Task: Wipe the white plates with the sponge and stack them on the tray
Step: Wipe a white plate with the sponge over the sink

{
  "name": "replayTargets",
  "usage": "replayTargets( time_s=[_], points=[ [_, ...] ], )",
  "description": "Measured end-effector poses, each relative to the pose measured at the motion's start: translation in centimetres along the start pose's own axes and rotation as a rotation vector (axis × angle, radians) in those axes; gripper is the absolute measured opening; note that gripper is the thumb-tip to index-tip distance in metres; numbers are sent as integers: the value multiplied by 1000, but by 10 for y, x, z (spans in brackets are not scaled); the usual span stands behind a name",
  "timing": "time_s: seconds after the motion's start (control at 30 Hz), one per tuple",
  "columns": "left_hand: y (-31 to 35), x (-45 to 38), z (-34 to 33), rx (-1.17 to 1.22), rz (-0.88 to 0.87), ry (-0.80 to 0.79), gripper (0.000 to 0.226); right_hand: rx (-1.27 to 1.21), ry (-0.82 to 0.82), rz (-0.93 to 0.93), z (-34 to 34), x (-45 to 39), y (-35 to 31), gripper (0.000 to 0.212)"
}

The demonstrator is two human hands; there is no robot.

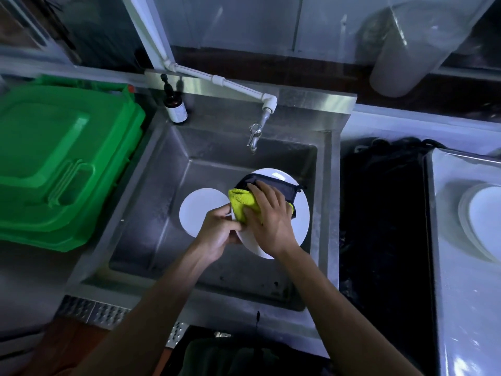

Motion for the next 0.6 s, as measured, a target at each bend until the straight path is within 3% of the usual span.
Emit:
replayTargets(
  time_s=[0.2, 0.6],
  points=[
    [0, 6, 0, 31, 6, 53, 37, 109, 20, 53, 7, -17, 2, 51],
    [8, 15, 5, 182, -36, 164, 41, 85, 85, -193, 16, -44, 46, 53]
  ],
)
Point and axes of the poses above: each hand's wrist, its own x-axis away from the middle knuckle, its own z-axis out of the back of the hand, y = z × x, the point moved 5 cm from there along -x, towards the middle knuckle, and after that the axes turned 9 degrees about z, right-handed, at the moved point
